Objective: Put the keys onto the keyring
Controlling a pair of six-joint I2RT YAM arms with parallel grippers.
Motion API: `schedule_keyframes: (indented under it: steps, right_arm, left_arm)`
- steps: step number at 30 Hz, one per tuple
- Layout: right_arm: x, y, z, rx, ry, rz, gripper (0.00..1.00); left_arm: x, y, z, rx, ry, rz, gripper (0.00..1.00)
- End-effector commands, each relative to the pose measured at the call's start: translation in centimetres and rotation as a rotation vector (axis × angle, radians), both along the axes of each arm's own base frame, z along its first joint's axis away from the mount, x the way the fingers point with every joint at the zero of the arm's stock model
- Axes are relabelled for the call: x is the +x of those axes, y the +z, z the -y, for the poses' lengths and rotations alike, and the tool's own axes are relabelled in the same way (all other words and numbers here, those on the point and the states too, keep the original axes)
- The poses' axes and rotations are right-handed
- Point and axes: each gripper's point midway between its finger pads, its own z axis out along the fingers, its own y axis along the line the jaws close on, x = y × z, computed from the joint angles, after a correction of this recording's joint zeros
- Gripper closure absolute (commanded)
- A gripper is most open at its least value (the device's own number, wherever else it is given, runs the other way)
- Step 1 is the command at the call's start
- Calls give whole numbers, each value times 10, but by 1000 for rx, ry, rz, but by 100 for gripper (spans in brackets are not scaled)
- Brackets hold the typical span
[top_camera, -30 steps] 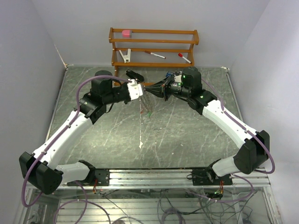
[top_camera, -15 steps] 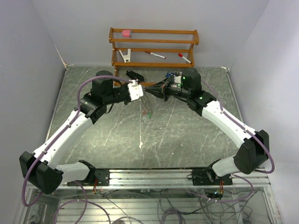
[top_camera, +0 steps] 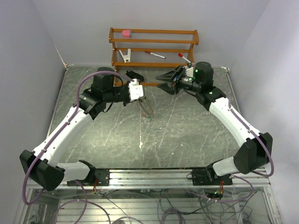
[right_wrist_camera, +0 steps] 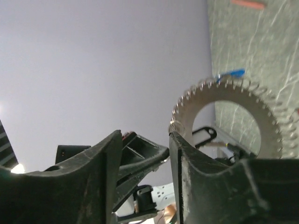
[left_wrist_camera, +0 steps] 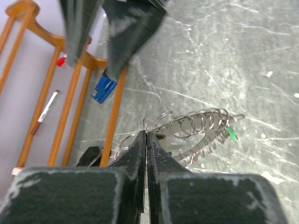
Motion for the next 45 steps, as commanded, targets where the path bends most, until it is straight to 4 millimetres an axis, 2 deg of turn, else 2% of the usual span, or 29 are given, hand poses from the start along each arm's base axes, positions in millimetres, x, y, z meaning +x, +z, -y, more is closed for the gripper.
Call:
schedule_keyframes:
  steps: [1,3,4,6,8,10,13,14,16,17,21,24,26,29,31,33,34,45]
  right_arm:
    - [10,32,37,-73,-3,236,52]
    - [13,39,52,-133,48,434,46]
    - [16,41,59,-187,70,579,32]
    - [12,43,68,-324,134,833,28]
    - [9,40,76,-482,178,1006,27]
    - [1,38,81,-552,217,1130,23]
    - [-13,35,88,-622,219,1288,10]
    - [-20,37,88,-624,222,1347,5]
    - [-35,44,85,-583,222,1418,2]
    - [-41,46,83,-562,230,1443,3]
    - [-50,34,73,-543,282,1443,23]
    - [-61,27,52,-536,323,1487,39]
    - [-65,21,36,-574,337,1530,46]
    - [-70,11,9,-583,397,1555,51]
    - [-72,13,-1,-545,413,1562,62]
    - [-72,17,-5,-525,415,1572,78]
    - [-72,17,-7,-529,419,1575,82]
    - [-76,6,-28,-558,505,1550,78]
  left_arm:
    - [-15,15,7,-4,-112,-11,93]
    - [-24,7,6,35,-162,-69,93]
    - [-28,4,6,55,-184,-94,93]
    - [-35,-2,4,106,-228,-133,93]
    - [-39,-5,2,154,-259,-168,93]
    - [-42,-6,-1,204,-293,-192,93]
    - [-44,-10,-5,282,-337,-246,93]
    - [-42,0,-5,291,-335,-234,93]
    - [-41,7,-7,319,-340,-236,93]
    - [-40,10,-8,326,-329,-248,93]
    - [-34,21,-7,332,-297,-217,93]
    - [-38,26,-5,317,-287,-235,93]
    - [-42,24,-3,311,-287,-266,93]
    - [-47,19,0,303,-286,-320,93]
    - [-51,15,1,299,-290,-358,93]
    - [-53,11,1,311,-282,-377,93]
    - [-52,10,1,320,-275,-377,93]
    - [-51,1,2,385,-242,-368,93]
